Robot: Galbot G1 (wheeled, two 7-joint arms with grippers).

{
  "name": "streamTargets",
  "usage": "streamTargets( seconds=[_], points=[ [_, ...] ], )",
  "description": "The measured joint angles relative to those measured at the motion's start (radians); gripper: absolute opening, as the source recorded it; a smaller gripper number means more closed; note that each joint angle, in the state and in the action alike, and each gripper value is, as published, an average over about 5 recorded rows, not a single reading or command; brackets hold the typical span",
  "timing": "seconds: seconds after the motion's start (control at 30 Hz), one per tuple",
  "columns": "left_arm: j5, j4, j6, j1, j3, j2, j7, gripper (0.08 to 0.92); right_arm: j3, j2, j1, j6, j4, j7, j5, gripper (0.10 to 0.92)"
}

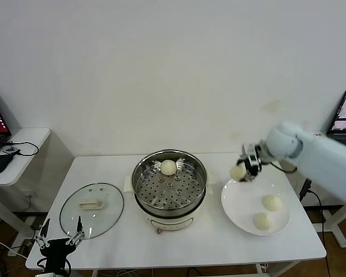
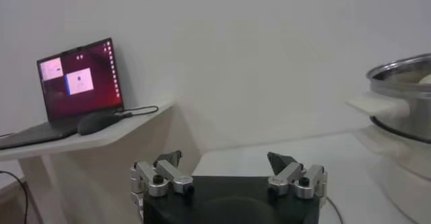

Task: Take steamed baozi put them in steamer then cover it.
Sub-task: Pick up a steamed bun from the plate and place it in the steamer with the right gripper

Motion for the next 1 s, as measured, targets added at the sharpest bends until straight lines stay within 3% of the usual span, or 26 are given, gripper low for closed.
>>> streamTargets(
  seconds=[0.43, 1.0],
  points=[
    [-0.003, -0.016, 0.001, -0.011, -0.006, -0.004, 0.001, 0.823, -0.107, 0.305, 0.116, -0.151, -0.047, 0.157, 0.259, 0.661],
    [-0.017, -0.014, -0.001, -0.02, -0.024, -0.003, -0.001, 0.823, -0.17, 0.613, 0.014, -0.224, -0.237, 0.239, 0.284, 0.662]
  ],
)
